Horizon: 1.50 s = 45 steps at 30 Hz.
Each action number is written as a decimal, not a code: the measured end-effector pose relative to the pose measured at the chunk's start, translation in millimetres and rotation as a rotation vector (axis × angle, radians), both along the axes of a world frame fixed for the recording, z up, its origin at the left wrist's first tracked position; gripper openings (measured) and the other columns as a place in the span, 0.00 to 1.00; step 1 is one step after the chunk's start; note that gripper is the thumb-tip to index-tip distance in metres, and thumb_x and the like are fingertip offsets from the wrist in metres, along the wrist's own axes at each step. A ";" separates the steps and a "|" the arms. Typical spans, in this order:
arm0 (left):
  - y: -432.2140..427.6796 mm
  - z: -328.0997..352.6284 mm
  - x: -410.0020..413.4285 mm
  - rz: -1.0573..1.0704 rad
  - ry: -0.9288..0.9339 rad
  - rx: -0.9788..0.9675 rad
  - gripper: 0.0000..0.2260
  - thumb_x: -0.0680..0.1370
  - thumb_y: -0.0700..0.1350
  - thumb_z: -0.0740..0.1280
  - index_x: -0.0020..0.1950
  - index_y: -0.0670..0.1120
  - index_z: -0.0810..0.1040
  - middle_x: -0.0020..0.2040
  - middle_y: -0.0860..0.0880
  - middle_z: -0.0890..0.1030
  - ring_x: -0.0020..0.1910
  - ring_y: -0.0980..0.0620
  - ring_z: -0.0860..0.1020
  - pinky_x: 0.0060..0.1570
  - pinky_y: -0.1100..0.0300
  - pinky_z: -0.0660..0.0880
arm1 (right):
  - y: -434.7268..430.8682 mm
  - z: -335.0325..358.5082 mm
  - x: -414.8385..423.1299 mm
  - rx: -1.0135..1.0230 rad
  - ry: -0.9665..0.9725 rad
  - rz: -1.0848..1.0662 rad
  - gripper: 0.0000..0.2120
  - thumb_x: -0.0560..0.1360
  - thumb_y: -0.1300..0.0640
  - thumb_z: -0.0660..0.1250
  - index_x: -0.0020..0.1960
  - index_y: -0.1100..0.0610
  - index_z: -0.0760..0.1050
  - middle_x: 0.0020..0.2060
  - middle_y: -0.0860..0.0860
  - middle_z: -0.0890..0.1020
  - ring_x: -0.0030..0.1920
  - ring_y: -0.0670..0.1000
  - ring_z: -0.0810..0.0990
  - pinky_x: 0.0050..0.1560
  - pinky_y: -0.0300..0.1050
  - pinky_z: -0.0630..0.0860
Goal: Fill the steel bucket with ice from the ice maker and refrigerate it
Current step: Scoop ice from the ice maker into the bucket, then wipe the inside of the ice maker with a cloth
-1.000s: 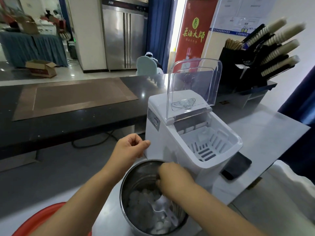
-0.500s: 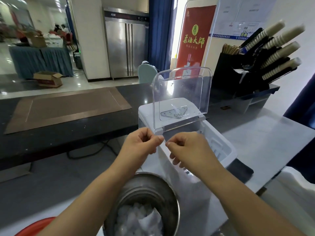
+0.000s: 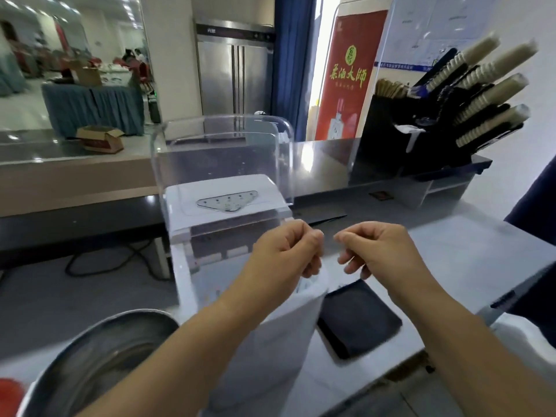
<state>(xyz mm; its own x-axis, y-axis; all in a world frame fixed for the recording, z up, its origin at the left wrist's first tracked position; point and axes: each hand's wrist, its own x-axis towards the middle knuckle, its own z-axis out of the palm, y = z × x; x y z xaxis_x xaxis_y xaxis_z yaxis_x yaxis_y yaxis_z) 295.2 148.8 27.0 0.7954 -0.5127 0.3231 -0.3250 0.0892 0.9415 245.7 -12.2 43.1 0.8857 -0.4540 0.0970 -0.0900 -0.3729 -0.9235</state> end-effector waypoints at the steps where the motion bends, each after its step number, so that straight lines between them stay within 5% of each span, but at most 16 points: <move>1: -15.8 -0.7 -5.8 -0.011 0.005 0.007 0.11 0.79 0.43 0.62 0.36 0.45 0.75 0.28 0.51 0.78 0.29 0.55 0.77 0.34 0.64 0.75 | -17.3 -4.0 -2.8 0.006 0.015 -0.009 0.05 0.73 0.60 0.69 0.40 0.58 0.81 0.28 0.56 0.83 0.25 0.49 0.79 0.22 0.36 0.70; 11: -139.3 -74.4 -28.6 -0.033 0.197 0.158 0.08 0.73 0.43 0.62 0.38 0.54 0.77 0.35 0.52 0.82 0.36 0.54 0.81 0.41 0.60 0.79 | -137.3 -71.6 -10.9 0.036 0.256 0.027 0.05 0.73 0.61 0.68 0.39 0.61 0.80 0.28 0.56 0.82 0.25 0.49 0.78 0.24 0.38 0.71; 14: -160.7 -113.7 -17.0 0.107 0.237 0.335 0.06 0.73 0.45 0.63 0.39 0.56 0.76 0.39 0.53 0.82 0.40 0.53 0.79 0.44 0.54 0.78 | -156.8 -95.0 -7.0 0.042 0.327 0.035 0.06 0.74 0.61 0.67 0.39 0.60 0.80 0.27 0.54 0.82 0.25 0.48 0.78 0.25 0.39 0.71; 17: -171.3 -148.1 -3.4 0.209 0.286 0.513 0.07 0.76 0.44 0.62 0.44 0.56 0.74 0.45 0.55 0.79 0.41 0.58 0.76 0.38 0.62 0.73 | -169.1 -117.4 -2.0 0.053 0.376 0.046 0.07 0.73 0.61 0.67 0.38 0.59 0.80 0.27 0.54 0.83 0.25 0.48 0.78 0.26 0.39 0.71; 21: -182.7 -181.6 10.7 0.258 0.255 0.798 0.13 0.78 0.44 0.61 0.63 0.47 0.73 0.62 0.48 0.74 0.55 0.50 0.74 0.49 0.61 0.70 | -178.3 -145.7 4.9 0.114 0.435 0.049 0.06 0.73 0.61 0.66 0.38 0.60 0.80 0.27 0.54 0.82 0.25 0.48 0.78 0.26 0.39 0.72; 26: -197.5 -193.6 23.1 0.317 0.084 1.073 0.13 0.76 0.41 0.60 0.59 0.40 0.72 0.63 0.43 0.71 0.64 0.43 0.68 0.60 0.54 0.68 | -185.6 -169.0 12.4 0.194 0.475 0.011 0.05 0.73 0.62 0.67 0.40 0.60 0.80 0.29 0.55 0.82 0.28 0.50 0.78 0.28 0.39 0.73; 30: -199.3 -197.6 36.7 0.340 0.132 1.204 0.12 0.77 0.39 0.58 0.59 0.40 0.70 0.63 0.42 0.71 0.64 0.42 0.68 0.60 0.51 0.69 | -189.9 -181.5 16.7 0.218 0.480 -0.021 0.05 0.74 0.62 0.67 0.40 0.59 0.80 0.31 0.54 0.82 0.30 0.49 0.78 0.29 0.39 0.75; 36: -199.8 -201.4 39.1 0.446 0.053 1.238 0.10 0.77 0.35 0.59 0.57 0.42 0.73 0.59 0.44 0.73 0.60 0.44 0.69 0.54 0.55 0.70 | -190.7 -196.2 16.4 0.289 0.483 -0.052 0.06 0.74 0.64 0.66 0.39 0.60 0.80 0.32 0.54 0.81 0.32 0.49 0.77 0.28 0.38 0.75; 39: -198.9 -199.8 36.6 0.464 -0.040 1.225 0.09 0.77 0.41 0.61 0.54 0.46 0.77 0.53 0.47 0.80 0.57 0.45 0.71 0.53 0.56 0.66 | -187.2 -200.8 16.8 0.314 0.486 -0.053 0.06 0.74 0.64 0.66 0.39 0.60 0.80 0.33 0.55 0.80 0.33 0.50 0.78 0.29 0.38 0.76; 45: -205.3 -185.5 10.2 0.339 -0.031 0.669 0.05 0.70 0.43 0.72 0.44 0.50 0.86 0.43 0.52 0.85 0.48 0.53 0.78 0.51 0.58 0.73 | -177.5 -199.8 24.6 0.391 0.432 -0.158 0.14 0.75 0.54 0.66 0.34 0.60 0.75 0.35 0.58 0.80 0.38 0.56 0.79 0.40 0.49 0.80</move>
<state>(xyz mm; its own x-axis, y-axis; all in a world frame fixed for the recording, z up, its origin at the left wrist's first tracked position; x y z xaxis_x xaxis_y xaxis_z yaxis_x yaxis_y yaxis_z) 305.4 -56.5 -158.5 0.9404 -0.3357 0.0538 -0.2601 -0.6085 0.7497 270.3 -189.7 -156.7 0.7266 -0.5130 -0.4571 -0.5139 0.0358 -0.8571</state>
